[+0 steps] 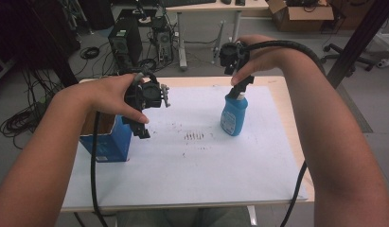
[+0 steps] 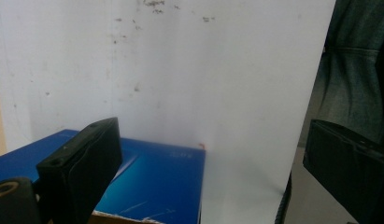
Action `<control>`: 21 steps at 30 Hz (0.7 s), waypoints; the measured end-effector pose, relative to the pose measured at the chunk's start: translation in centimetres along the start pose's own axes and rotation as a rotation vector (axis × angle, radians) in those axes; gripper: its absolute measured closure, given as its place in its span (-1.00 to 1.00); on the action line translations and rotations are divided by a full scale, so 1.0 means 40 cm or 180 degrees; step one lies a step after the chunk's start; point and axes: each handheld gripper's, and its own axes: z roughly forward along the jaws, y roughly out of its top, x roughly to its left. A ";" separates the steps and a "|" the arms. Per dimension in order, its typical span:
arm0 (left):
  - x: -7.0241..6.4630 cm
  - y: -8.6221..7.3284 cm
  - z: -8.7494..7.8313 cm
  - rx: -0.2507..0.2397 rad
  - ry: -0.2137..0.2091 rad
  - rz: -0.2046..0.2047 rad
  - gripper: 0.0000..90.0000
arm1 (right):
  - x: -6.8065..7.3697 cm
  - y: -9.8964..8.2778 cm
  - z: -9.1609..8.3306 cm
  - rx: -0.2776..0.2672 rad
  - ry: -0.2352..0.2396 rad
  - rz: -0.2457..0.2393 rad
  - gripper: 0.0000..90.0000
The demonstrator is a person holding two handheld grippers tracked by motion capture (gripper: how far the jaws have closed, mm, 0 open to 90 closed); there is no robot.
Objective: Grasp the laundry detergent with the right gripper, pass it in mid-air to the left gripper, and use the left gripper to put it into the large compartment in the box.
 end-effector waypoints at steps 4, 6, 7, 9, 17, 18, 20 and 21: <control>0.000 0.002 0.002 0.0019 0.0001 0.0007 -0.89 | 0.012 -0.017 -0.006 -0.0058 0.0024 0.0033 -0.88; 0.001 0.003 0.003 0.0016 0.0002 0.0006 -0.89 | 0.021 -0.027 -0.009 -0.0091 0.0000 0.0047 -0.89; 0.002 0.004 0.002 0.0018 -0.0018 0.0008 -0.89 | 0.026 -0.033 -0.010 -0.0105 0.0007 0.0052 -0.88; 0.002 0.006 0.002 0.0014 -0.0020 0.0008 -0.89 | 0.034 -0.044 -0.012 -0.0123 -0.0001 0.0062 -0.89; 0.003 0.009 0.003 0.0009 -0.0028 0.0019 -0.89 | 0.056 -0.106 -0.019 -0.0282 -0.0056 0.0184 -0.90; 0.003 0.009 0.002 0.0009 -0.0030 0.0016 -0.89 | 0.058 -0.114 -0.020 -0.0309 -0.0060 0.0197 -0.90; 0.003 0.009 0.002 -0.0001 -0.0020 0.0031 -0.89 | 0.062 -0.132 -0.021 -0.0370 -0.0088 0.0243 -0.91; 0.003 0.009 0.002 -0.0002 -0.0014 0.0028 -0.89 | 0.064 -0.140 -0.022 -0.0402 -0.0089 0.0263 -0.90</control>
